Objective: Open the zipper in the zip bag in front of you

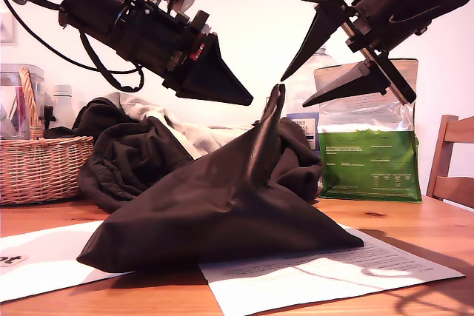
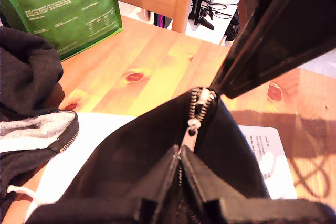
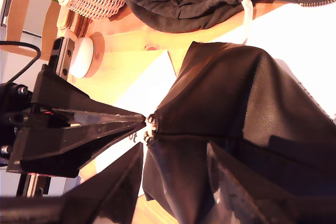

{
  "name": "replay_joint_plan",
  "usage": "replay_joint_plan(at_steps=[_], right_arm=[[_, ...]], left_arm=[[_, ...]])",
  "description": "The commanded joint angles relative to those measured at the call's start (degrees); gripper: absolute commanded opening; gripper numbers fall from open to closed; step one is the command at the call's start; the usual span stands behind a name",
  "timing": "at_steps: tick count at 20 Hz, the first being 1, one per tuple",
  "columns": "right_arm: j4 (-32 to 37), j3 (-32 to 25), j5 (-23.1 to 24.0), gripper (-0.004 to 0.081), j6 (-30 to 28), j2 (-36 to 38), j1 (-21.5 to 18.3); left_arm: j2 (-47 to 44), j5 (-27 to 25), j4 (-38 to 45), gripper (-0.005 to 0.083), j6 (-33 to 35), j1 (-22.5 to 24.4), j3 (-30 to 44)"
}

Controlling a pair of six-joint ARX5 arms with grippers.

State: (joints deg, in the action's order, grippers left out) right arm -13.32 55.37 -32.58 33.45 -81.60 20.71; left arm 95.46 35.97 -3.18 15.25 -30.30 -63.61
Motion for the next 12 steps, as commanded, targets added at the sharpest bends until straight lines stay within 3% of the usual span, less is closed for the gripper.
replay_joint_plan(at_steps=[1,12], right_arm=[[3.0,1.0,-3.5,-0.0012,-6.4,-2.8,-0.6],[3.3,1.0,-3.5,-0.0012,-6.6,-2.8,-0.6]], left_arm=[[2.4,-0.5,-1.5,-0.0023,1.2,-1.0,1.4],[2.4,-0.5,-1.5,-0.0023,1.2,-1.0,1.4]])
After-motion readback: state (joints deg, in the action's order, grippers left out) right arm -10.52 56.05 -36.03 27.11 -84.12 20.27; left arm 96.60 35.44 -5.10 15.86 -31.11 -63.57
